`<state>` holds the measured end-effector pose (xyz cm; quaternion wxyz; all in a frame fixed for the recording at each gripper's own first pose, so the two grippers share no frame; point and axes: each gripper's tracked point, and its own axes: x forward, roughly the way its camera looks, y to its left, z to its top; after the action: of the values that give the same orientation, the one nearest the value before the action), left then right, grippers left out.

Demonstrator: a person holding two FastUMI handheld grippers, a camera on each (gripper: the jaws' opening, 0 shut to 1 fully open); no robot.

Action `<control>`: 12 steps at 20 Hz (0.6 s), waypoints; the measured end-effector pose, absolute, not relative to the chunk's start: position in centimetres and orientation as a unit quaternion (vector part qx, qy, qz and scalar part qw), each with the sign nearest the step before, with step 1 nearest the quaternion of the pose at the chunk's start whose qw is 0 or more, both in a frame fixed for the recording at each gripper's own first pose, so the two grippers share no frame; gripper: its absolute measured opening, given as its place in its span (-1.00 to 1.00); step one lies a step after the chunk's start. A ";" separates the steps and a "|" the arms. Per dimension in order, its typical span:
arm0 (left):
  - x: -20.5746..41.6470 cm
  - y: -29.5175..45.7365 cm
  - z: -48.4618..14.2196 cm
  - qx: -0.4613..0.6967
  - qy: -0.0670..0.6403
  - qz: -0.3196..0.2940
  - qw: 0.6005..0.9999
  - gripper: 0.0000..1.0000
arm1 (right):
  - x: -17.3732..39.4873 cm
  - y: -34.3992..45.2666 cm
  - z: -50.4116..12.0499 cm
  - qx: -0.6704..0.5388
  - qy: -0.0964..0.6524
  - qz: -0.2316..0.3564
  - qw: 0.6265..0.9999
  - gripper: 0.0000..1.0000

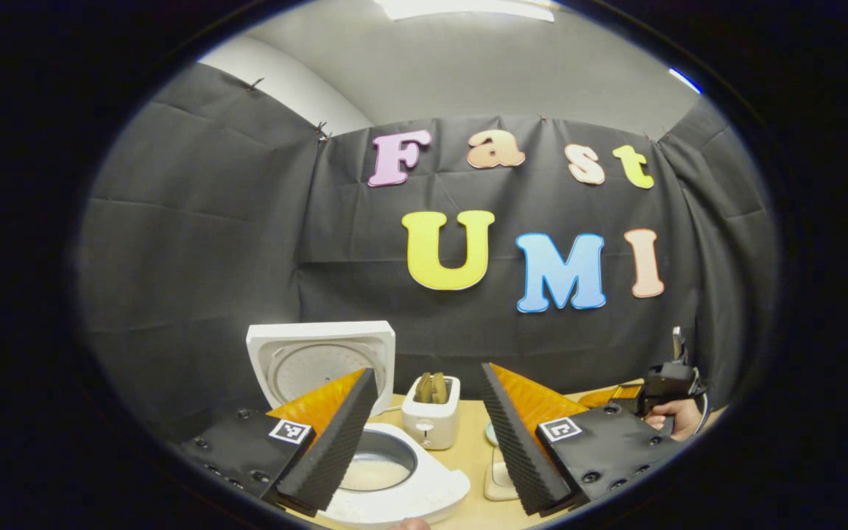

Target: Close the left gripper, press the button to open the rice cooker; take a wooden spoon from the chopstick holder with the right hand, scoop a spoonful of rice and pour it into the rice cooker, then put the wooden spoon back into the chopstick holder.

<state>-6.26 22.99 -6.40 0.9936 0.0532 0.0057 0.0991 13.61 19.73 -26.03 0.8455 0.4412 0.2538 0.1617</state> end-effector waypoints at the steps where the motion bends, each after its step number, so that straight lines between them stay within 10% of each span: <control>1: -6.4 23.2 -6.5 0.049 0.004 0.099 0.994 0.92 | 13.6 20.4 -25.2 0.437 0.250 0.169 0.847 -0.84; 12: -8.4 26.1 -7.7 0.039 0.009 0.131 0.991 0.92 | 13.7 29.3 -20.3 0.408 0.253 0.243 0.843 -0.84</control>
<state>-8.43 26.13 -7.73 0.9906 0.0390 0.0089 0.1311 13.66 29.34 -20.35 0.8429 0.4081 0.2528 0.2432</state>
